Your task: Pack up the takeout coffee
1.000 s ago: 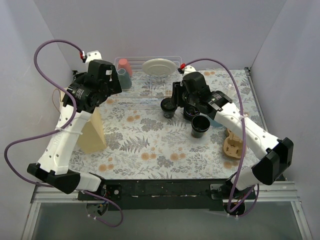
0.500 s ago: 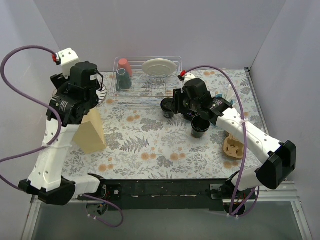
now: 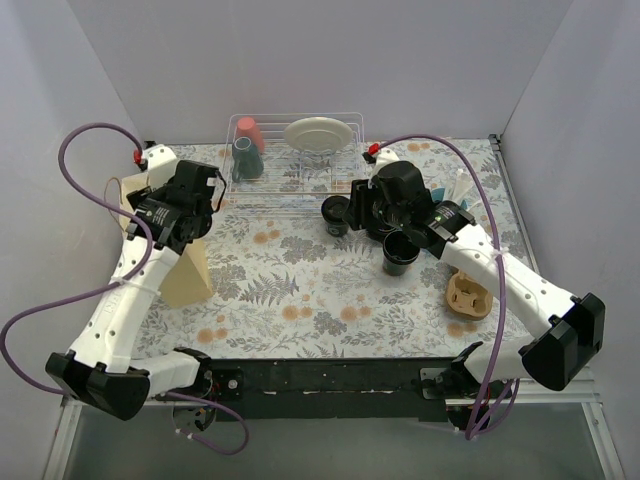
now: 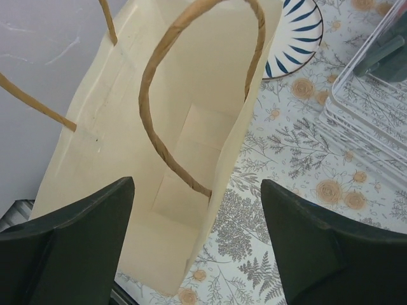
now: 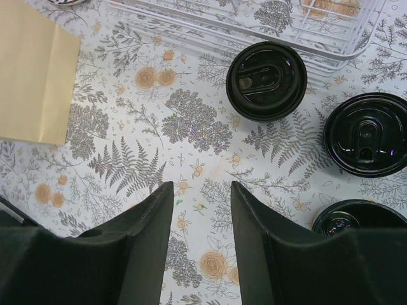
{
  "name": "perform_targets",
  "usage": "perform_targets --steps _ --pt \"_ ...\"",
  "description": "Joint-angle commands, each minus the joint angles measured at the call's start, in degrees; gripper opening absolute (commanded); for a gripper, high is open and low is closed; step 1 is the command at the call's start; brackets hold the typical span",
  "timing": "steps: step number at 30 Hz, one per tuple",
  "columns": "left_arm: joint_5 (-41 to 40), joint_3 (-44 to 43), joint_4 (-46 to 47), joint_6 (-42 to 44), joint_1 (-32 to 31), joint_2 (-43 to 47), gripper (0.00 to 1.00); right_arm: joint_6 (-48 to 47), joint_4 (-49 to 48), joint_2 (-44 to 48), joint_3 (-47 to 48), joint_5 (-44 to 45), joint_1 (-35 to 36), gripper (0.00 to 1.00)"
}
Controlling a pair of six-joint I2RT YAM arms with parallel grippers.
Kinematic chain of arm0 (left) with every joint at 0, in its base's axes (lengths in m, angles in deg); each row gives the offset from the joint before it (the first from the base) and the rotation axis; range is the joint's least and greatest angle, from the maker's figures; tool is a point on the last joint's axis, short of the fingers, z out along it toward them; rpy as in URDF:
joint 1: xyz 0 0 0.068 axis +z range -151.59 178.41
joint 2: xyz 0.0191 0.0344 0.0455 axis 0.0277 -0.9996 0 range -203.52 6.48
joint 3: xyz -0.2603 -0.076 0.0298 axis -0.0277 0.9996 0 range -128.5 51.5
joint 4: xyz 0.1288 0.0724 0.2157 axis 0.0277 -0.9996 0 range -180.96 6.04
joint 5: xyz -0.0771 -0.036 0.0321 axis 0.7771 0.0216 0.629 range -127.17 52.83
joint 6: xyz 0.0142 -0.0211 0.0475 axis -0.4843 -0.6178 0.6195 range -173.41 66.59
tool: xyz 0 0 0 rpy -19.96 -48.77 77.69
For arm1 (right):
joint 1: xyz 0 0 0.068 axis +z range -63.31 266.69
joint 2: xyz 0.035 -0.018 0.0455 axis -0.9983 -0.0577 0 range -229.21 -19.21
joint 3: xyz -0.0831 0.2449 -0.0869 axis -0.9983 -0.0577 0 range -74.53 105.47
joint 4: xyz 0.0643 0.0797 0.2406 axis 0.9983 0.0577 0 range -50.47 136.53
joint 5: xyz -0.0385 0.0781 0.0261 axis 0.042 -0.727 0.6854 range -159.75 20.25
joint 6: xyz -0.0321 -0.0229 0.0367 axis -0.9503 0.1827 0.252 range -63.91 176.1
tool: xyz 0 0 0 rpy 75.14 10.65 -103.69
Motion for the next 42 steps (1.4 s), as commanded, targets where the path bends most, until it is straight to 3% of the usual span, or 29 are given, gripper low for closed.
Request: perform_targets --steps 1,3,8,12,14,17,19,22,29,32,36,42 --pt "3.0 3.1 3.9 -2.1 1.0 5.1 0.75 0.1 -2.5 1.2 0.1 0.3 0.3 0.5" --pt "4.6 4.9 5.0 -1.6 1.0 5.3 0.66 0.1 -2.6 1.1 0.1 0.3 0.4 0.49" --pt "7.5 8.8 5.8 -0.6 1.0 5.0 0.54 0.2 -2.8 1.0 0.2 -0.2 0.4 0.5" --pt "8.7 10.8 6.9 1.4 1.1 5.9 0.32 0.1 -2.1 1.1 1.2 0.1 0.4 0.5" --pt "9.7 11.2 7.6 3.0 1.1 6.1 0.26 -0.1 -1.8 1.6 1.5 0.3 0.4 0.49" --pt "16.1 10.5 10.8 8.2 1.0 6.6 0.11 -0.2 -1.7 2.4 1.6 0.7 0.4 0.5" --pt "26.2 10.0 12.4 12.6 1.0 8.1 0.0 -0.2 -1.6 2.6 1.7 1.2 0.4 0.49" --pt "42.6 9.6 14.8 16.4 1.1 9.5 0.0 0.0 -1.5 2.8 2.1 1.2 0.4 0.49" --pt "63.8 8.5 12.2 21.5 -0.5 10.1 0.0 -0.2 -2.5 4.0 1.5 1.8 0.4 0.51" --pt "67.5 9.0 11.3 21.5 -3.4 9.3 0.0 -0.2 -3.3 4.8 1.2 2.5 0.3 0.51" --pt "65.6 10.9 10.5 20.8 -10.2 9.1 0.0 -0.2 -3.9 5.6 0.8 3.2 0.3 0.52" --pt "65.5 10.6 8.8 20.7 -13.4 9.5 0.0 -0.6 -3.4 5.6 1.2 4.6 0.2 0.52"
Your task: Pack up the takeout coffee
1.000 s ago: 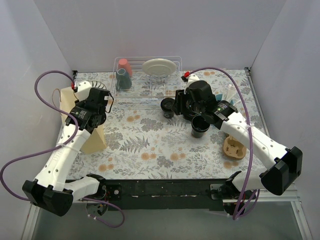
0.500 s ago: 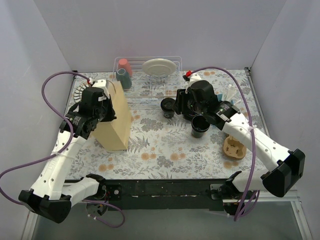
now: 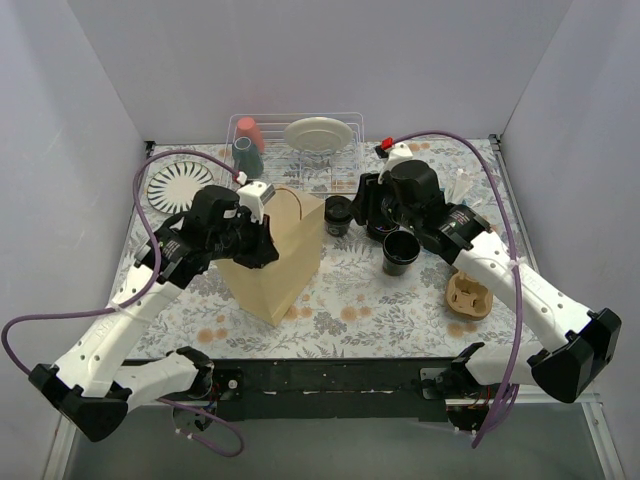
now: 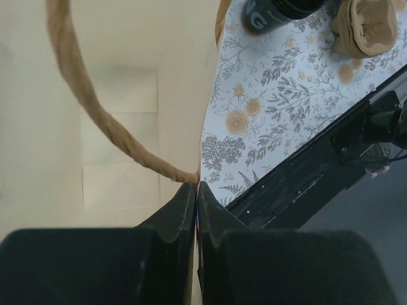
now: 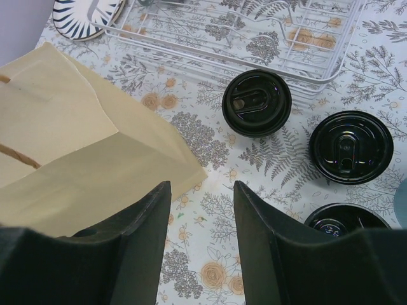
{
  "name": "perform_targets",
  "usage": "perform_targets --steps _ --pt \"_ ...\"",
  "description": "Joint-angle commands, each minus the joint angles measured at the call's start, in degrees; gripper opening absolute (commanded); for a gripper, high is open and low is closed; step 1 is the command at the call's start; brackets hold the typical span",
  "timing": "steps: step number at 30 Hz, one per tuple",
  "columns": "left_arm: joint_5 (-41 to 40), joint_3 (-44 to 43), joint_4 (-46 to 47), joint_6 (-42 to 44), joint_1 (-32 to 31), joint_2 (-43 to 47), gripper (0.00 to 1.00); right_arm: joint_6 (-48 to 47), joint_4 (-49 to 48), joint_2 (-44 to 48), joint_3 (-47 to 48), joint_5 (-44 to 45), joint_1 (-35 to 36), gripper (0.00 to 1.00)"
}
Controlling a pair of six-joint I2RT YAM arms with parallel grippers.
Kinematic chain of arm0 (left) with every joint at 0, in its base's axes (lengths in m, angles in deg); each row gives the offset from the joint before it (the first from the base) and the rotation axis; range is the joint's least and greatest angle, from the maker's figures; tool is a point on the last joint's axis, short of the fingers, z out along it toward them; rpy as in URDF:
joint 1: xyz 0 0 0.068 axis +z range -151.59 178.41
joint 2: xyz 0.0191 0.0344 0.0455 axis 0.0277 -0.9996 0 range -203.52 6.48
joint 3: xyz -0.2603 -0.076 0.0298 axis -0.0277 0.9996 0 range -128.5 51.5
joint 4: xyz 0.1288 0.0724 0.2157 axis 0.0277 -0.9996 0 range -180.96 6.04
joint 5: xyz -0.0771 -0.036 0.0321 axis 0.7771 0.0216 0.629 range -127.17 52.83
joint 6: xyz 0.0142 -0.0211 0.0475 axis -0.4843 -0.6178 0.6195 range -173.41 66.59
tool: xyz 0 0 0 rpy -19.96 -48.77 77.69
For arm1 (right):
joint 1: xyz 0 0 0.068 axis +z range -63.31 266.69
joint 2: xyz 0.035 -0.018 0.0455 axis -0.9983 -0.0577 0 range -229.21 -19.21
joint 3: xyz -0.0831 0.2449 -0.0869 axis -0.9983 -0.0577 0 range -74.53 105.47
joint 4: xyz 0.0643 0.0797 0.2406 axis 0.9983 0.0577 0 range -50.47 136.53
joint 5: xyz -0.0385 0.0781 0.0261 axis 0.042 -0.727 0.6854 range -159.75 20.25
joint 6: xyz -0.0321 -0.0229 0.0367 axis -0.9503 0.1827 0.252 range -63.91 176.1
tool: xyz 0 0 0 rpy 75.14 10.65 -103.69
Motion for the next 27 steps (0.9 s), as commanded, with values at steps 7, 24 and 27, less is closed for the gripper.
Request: perform_targets --steps 7,24,27 --pt "2.7 0.8 -1.1 0.3 -1.9 0.7 0.39 -0.6 -1.0 2.6 0.7 2.5 0.1 0.52" --pt "-14.4 -15.8 0.7 -2.3 -1.9 0.9 0.95 3.9 13.0 14.8 -4.7 10.6 -0.2 0.53" --pt "-27.6 -17.3 -0.6 -2.7 -1.9 0.1 0.89 5.1 15.3 17.6 -4.5 13.3 -0.4 0.55"
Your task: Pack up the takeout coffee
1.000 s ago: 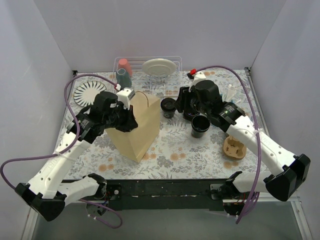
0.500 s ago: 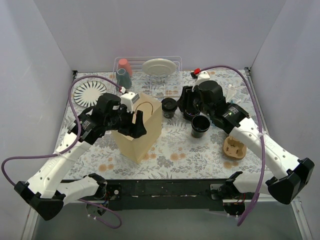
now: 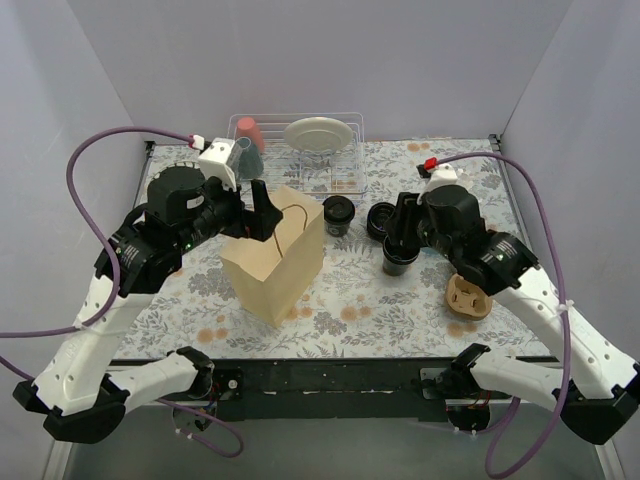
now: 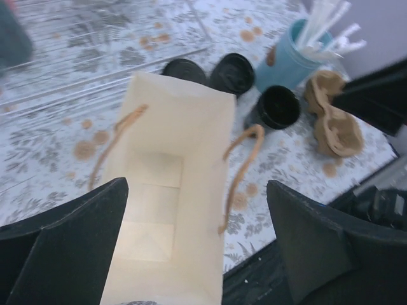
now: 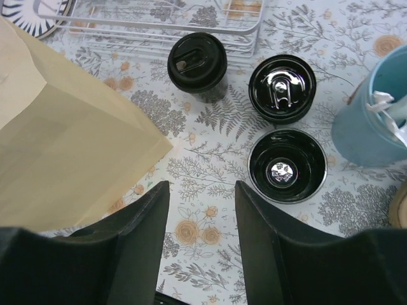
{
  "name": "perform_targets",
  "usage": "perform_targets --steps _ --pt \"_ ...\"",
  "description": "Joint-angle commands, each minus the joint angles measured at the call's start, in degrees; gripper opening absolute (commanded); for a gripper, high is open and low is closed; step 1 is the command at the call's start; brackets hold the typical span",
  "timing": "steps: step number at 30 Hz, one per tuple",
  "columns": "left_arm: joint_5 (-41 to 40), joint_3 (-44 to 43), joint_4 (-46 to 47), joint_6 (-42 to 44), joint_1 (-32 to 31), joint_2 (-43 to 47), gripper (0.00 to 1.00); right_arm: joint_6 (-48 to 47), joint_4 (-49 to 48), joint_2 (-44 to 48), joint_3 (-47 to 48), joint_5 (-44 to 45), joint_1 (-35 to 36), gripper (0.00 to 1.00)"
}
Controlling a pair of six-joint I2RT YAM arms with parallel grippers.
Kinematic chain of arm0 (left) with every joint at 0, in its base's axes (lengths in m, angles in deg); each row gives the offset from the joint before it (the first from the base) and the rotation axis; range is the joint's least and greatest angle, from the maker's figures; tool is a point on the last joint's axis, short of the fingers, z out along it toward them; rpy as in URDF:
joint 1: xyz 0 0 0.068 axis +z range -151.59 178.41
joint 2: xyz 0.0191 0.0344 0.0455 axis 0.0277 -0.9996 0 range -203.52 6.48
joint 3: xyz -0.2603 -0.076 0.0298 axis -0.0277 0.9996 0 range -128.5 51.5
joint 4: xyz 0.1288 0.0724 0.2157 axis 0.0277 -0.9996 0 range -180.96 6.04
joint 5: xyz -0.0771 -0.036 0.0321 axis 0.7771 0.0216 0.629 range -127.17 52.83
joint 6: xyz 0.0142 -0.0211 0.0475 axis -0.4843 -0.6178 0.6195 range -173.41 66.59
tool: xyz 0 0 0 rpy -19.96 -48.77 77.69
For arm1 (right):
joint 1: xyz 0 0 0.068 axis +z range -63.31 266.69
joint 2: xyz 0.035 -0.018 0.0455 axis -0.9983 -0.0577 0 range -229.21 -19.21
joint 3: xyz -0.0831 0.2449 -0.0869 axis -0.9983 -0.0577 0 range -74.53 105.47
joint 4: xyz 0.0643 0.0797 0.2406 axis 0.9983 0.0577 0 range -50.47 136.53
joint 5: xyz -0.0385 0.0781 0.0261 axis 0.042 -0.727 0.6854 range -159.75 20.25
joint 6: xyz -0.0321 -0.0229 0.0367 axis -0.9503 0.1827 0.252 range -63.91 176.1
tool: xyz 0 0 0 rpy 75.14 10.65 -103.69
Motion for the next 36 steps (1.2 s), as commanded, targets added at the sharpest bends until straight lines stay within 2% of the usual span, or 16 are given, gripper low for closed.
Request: perform_targets --steps 1,5,13,15,19,21,23,26,28,31,36 --pt "-19.6 -2.8 -2.5 -0.9 -0.1 -0.8 0.87 2.6 4.2 4.1 0.7 5.8 -0.3 0.56" --pt "-23.9 -2.1 -1.2 -0.6 -0.1 0.3 0.84 2.5 4.9 5.6 1.2 6.2 -0.2 0.56" --pt "-23.8 5.0 -0.8 1.0 -0.1 -0.6 0.82 2.8 1.6 5.6 0.3 1.2 -0.3 0.56" --pt "-23.0 6.0 -1.1 1.0 0.0 -1.3 0.8 2.7 1.2 5.7 0.1 0.5 -0.3 0.56" --pt "-23.2 9.1 -1.1 1.3 0.6 -1.9 0.69 2.8 0.6 6.6 -0.7 0.1 -0.3 0.56" --pt "-21.6 10.1 -0.6 2.0 2.2 -1.9 0.68 2.8 0.4 7.2 -1.1 0.0 -0.3 0.56" --pt "-20.1 11.6 0.2 2.6 4.9 -1.8 0.62 2.5 0.4 7.8 -1.3 0.2 -0.3 0.56" --pt "-16.0 12.5 0.6 3.6 8.3 -2.1 0.42 2.1 0.6 8.6 -1.5 0.8 -0.3 0.56" --pt "-13.1 13.0 1.6 4.2 8.9 -2.0 0.4 1.9 0.8 9.1 -1.8 1.5 -0.3 0.56" --pt "-9.4 12.5 1.1 4.6 8.9 -2.5 0.31 1.6 0.9 9.7 -2.2 2.0 -0.3 0.56" --pt "-2.5 11.0 0.3 5.4 8.8 -3.2 0.05 1.1 1.2 10.5 -2.1 3.4 -0.3 0.56"
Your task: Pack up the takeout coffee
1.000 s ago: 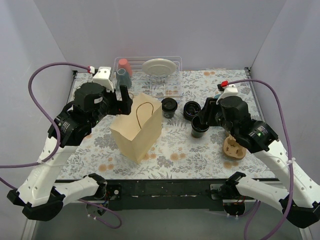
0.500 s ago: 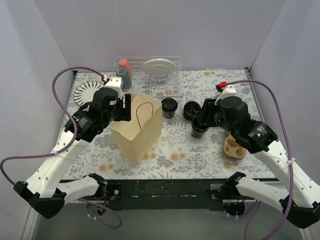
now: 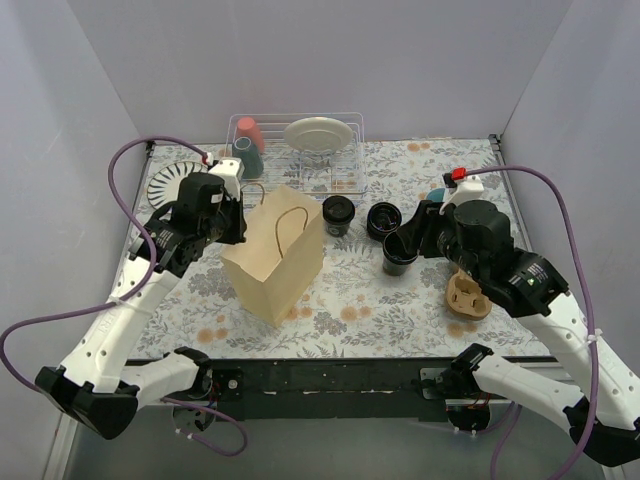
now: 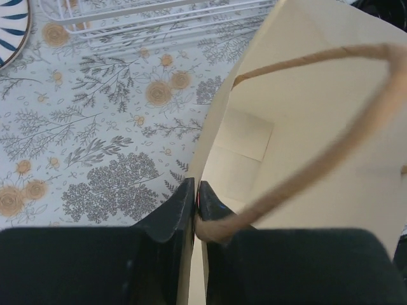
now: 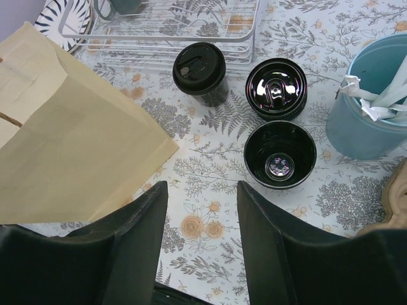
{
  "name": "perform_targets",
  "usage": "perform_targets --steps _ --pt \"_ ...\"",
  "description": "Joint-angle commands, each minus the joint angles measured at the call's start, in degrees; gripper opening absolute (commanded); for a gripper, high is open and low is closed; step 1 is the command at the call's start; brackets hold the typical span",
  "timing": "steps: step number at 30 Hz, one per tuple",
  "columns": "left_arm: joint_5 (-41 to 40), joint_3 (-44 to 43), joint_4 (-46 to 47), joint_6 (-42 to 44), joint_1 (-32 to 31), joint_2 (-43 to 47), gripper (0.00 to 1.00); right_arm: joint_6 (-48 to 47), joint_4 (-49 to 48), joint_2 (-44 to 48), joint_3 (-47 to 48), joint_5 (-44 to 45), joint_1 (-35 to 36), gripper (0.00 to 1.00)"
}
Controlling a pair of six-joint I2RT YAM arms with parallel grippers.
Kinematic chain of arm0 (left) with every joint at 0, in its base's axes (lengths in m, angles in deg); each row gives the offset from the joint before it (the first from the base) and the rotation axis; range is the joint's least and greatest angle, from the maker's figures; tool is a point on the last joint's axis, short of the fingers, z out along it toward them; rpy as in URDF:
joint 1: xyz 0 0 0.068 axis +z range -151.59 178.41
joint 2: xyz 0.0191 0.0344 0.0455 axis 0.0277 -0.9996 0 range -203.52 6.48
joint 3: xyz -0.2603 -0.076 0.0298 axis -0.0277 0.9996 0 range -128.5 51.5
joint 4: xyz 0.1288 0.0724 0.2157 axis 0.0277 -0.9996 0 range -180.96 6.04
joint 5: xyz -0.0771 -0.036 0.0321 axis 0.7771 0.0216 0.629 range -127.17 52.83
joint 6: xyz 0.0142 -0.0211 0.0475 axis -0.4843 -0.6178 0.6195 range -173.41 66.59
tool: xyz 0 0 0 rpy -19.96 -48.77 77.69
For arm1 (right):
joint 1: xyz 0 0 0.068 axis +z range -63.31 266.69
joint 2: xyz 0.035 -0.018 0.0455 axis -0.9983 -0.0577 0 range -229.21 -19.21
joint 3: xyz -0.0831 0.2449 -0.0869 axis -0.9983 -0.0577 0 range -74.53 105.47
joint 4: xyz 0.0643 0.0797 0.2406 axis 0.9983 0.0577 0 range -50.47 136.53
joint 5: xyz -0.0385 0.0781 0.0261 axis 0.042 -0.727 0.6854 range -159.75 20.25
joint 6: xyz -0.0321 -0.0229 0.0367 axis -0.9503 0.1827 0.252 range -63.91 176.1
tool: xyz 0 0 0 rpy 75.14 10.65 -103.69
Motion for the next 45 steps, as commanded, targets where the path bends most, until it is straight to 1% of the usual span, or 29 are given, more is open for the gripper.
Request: perform_targets --steps 1,2,5,6,9,14,19,23,26,28,30,33,35,36,37,40,41,44,45 --pt "9.5 -1.9 -0.3 1.7 0.2 -0.4 0.02 -1.0 -1.8 1.1 -0.5 2.5 -0.2 0.56" --pt "12.9 -2.1 -0.3 1.7 0.2 -0.2 0.0 -1.1 -1.6 1.2 -0.5 2.8 -0.2 0.56" --pt "17.6 -1.3 1.6 1.7 0.2 1.0 0.0 -1.2 -1.7 1.4 -0.6 3.1 -0.3 0.56" --pt "21.5 -0.7 2.4 1.8 0.2 1.5 0.0 -1.2 -1.8 1.5 -0.6 3.3 -0.2 0.56" --pt "27.4 1.7 5.3 2.6 0.2 1.8 0.0 -1.3 -1.7 1.6 -0.9 3.7 -0.1 0.56" --pt "32.2 3.0 8.3 3.1 0.1 1.4 0.0 -1.3 -0.6 1.8 -0.9 4.8 -0.1 0.56" --pt "34.8 2.3 9.2 4.6 0.2 -0.9 0.0 -1.2 0.2 2.4 -0.5 6.3 -0.2 0.56" --pt "34.9 1.9 10.3 4.4 0.2 -2.1 0.0 0.3 1.6 2.6 -0.7 8.1 -0.2 0.56" --pt "33.8 1.4 10.6 4.2 0.2 -2.8 0.08 1.2 2.9 2.6 -1.1 9.6 -0.2 0.56" --pt "32.7 0.4 10.0 4.1 0.2 -3.3 0.34 1.2 3.9 2.7 -1.1 10.2 -0.2 0.56" --pt "30.6 -0.3 9.7 3.9 0.2 -3.6 0.64 1.6 4.5 2.8 -1.0 11.7 -0.1 0.56" --pt "26.4 -2.5 9.5 3.1 0.2 -3.1 0.73 3.3 6.6 3.2 -1.2 14.5 -0.2 0.56" --pt "23.4 -4.0 10.0 1.8 0.2 -2.1 0.9 5.1 8.1 3.3 -2.2 16.7 -0.2 0.56" --pt "20.7 -4.4 10.5 0.8 0.2 -0.7 0.93 5.7 8.4 3.3 -2.6 17.0 -0.2 0.55" --pt "19.8 -5.0 10.7 0.1 0.2 0.0 0.98 6.3 8.7 3.4 -3.2 17.2 -0.2 0.55" --pt "18.4 -6.5 11.1 -1.4 0.2 2.2 0.98 7.1 9.0 3.9 -5.8 19.6 -0.3 0.55" --pt "18.3 -6.9 10.5 -1.4 0.2 2.5 0.98 7.5 9.4 3.8 -6.2 22.0 -0.5 0.57" --pt "13.6 -7.1 7.9 -2.8 0.2 3.8 0.98 6.9 10.7 2.7 -7.6 24.2 -2.5 0.59" --pt "12.2 -6.8 7.2 -2.8 0.2 4.2 0.98 6.1 10.3 2.5 -8.5 24.3 -4.4 0.59"
